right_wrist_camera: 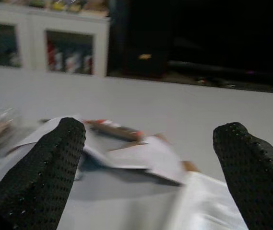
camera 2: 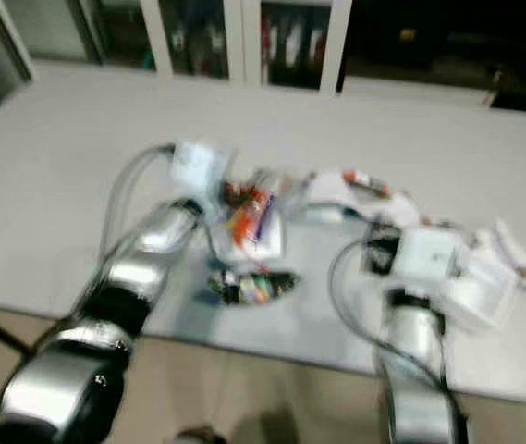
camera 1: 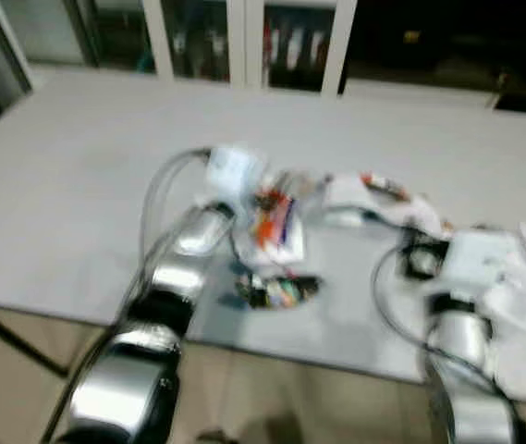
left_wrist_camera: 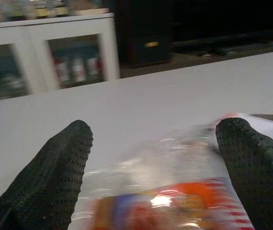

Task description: Picking trash to rubbish bin

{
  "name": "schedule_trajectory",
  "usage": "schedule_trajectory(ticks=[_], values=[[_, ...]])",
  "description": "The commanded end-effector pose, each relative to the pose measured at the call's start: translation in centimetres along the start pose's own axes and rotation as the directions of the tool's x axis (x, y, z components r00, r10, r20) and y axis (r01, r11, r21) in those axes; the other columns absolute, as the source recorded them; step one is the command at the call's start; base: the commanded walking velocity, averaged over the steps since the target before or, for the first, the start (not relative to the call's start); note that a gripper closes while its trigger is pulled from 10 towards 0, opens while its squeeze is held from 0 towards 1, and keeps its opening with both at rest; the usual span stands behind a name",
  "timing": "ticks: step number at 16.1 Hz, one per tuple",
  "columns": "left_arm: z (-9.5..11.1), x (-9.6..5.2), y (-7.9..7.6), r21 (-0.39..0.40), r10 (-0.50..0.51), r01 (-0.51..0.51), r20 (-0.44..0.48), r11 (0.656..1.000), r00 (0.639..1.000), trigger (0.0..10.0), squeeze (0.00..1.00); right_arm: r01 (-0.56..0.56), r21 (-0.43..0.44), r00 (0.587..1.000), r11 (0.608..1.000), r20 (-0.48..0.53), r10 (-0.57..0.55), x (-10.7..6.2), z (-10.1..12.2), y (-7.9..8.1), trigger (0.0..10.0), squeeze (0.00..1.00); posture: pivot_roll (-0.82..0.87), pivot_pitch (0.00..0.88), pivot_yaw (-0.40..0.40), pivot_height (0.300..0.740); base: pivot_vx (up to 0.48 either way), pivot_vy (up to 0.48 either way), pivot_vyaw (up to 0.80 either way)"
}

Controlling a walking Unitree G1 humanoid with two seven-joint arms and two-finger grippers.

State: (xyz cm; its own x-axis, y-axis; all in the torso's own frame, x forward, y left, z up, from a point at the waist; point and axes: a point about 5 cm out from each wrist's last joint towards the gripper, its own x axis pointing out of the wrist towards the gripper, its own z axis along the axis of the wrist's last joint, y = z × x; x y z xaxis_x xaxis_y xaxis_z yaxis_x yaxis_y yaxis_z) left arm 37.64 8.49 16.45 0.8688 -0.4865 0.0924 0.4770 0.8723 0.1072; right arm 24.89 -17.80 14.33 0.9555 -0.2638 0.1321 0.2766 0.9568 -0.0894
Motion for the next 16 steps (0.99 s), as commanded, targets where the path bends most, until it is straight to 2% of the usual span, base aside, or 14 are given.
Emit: schedule_trajectory(ticks=[1, 3, 8, 12, 16], values=[[0.8, 0.9, -1.9, -0.015, -0.058, 0.058, 0.029, 0.998, 0.998, 10.0, 0.0, 0.033, -0.039, 0.999, 0.999, 0.036, -0.031, 0.1, 0.5, -1.1, 10.0, 0.0, 0.1, 0.071, 0.025, 0.74, 0.0, 0.0, 0.0], [0.9, 0.9, -2.1, -0.017, -0.079, 0.08, 0.034, 0.997, 0.996, 10.0, 0.0, 0.017, -0.024, 1.0, 1.0, 0.02, -0.017, 0.0, 0.6, -0.8, 10.0, 0.0, 0.1, 0.072, 0.025, 0.74, 0.0, 0.0, 0.0], [0.9, 0.9, -2.2, -0.04, -0.081, 0.083, 0.027, 0.996, 0.996, 10.0, 0.0, 0.059, -0.1, 0.998, 0.993, -0.009, -0.06, 0.1, 0.1, -1.8, 10.0, 0.0, 0.1, 0.078, 0.024, 0.74, 0.0, 0.0, 0.0], [1.2, 0.9, -2.2, -0.052, -0.102, 0.103, 0.027, 0.993, 0.994, 10.0, 0.0, 0.009, -0.195, 0.996, 0.981, -0.082, -0.025, 0.3, -0.3, -1.6, 10.0, 0.0, 0.11, 0.093, 0.027, 0.74, 0.0, 0.0, 0.0], [1.6, 1.0, -1.7, -0.062, -0.103, 0.104, 0.019, 0.993, 0.994, 10.0, 0.0, -0.025, -0.289, 0.992, 0.957, -0.123, -0.012, 0.4, 0.0, -2.8, 10.0, 0.0, 0.11, 0.107, 0.034, 0.74, 0.0, 0.0, 0.0]])
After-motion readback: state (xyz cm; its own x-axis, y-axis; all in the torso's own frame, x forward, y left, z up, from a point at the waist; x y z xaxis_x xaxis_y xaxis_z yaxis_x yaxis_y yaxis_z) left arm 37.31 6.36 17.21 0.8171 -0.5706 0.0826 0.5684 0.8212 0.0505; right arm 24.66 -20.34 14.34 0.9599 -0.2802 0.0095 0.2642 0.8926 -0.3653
